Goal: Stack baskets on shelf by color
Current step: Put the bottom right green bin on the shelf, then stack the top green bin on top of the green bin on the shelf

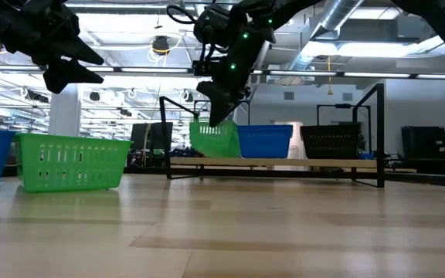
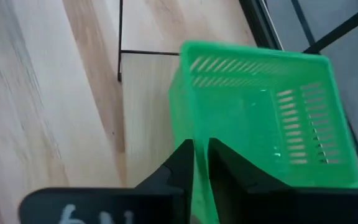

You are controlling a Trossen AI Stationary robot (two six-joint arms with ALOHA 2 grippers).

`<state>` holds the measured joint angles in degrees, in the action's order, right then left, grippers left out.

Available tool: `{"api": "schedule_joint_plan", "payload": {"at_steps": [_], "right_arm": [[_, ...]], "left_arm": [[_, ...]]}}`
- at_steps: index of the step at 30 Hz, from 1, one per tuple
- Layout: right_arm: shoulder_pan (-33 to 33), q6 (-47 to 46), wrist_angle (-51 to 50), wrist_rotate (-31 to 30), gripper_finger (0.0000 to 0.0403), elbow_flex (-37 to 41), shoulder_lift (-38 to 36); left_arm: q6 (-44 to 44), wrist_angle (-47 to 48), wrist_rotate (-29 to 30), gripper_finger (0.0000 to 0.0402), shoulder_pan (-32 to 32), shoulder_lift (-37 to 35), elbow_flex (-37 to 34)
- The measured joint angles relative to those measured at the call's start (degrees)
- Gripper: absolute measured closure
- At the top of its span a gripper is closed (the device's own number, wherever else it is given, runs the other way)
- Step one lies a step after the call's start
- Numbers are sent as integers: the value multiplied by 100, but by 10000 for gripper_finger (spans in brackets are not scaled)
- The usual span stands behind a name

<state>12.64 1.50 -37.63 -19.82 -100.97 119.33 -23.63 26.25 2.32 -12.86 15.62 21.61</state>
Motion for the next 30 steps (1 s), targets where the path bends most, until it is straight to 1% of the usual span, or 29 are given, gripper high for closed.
{"api": "schedule_joint_plan", "payload": {"at_steps": [3,9,10,12,14,18,20,22,26,30], "right_arm": [[28,1,6,21,311,0,0],[101,23,81,32,244,-7,0],[82,80,48,82,235,-48,-6],[9,208,31,382,222,-173,-78],[-144,283,88,804,217,-371,-212],[-565,318,209,1929,219,-648,-341],[-843,462,364,2265,222,-660,-310],[-1183,731,510,2320,224,-662,-280],[-1781,1349,810,2321,223,-664,14],[-2133,1846,1514,2303,220,-662,416]], "left_arm": [[-1,1,1,175,0,0,0],[-6,0,1,175,0,0,0],[-6,1,1,175,0,0,0],[-6,1,1,175,0,0,0],[-8,1,3,175,0,0,0],[-10,1,2,175,0,0,0],[-10,1,3,175,0,0,0],[-10,1,6,175,0,0,0],[-12,1,4,175,0,0,-2],[-106,1,8,175,0,0,-2]]}}
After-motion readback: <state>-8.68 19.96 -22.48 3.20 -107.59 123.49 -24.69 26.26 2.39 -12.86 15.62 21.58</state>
